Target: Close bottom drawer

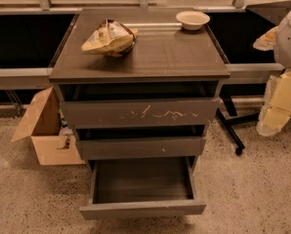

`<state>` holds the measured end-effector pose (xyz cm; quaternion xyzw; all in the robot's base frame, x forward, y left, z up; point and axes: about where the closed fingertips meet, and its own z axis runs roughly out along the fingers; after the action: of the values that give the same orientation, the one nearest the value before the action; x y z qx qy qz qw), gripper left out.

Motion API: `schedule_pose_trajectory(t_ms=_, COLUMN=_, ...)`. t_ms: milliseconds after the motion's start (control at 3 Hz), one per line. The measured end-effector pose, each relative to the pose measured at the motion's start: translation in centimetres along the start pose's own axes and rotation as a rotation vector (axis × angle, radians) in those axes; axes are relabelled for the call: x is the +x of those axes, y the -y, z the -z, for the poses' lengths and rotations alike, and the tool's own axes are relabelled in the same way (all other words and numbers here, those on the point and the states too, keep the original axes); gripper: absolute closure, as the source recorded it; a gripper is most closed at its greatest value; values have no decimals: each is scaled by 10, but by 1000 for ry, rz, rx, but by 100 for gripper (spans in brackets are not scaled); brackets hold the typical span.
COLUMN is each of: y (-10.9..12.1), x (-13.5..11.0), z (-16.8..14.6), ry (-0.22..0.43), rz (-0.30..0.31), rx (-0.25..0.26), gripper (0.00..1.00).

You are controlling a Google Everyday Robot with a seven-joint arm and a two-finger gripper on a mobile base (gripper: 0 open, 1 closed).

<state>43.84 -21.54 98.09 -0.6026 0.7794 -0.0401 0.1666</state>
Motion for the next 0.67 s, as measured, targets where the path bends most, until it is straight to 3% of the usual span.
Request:
schedule_pose_trajectory(t_ms=333, y=0, x=0, z=0, ry=0, rz=0, rx=0, gripper=0)
schedule_pose_trajectory(t_ms=667, y=-6, x=-8, z=-18, ry=48, rz=27, rx=-10, gripper=0)
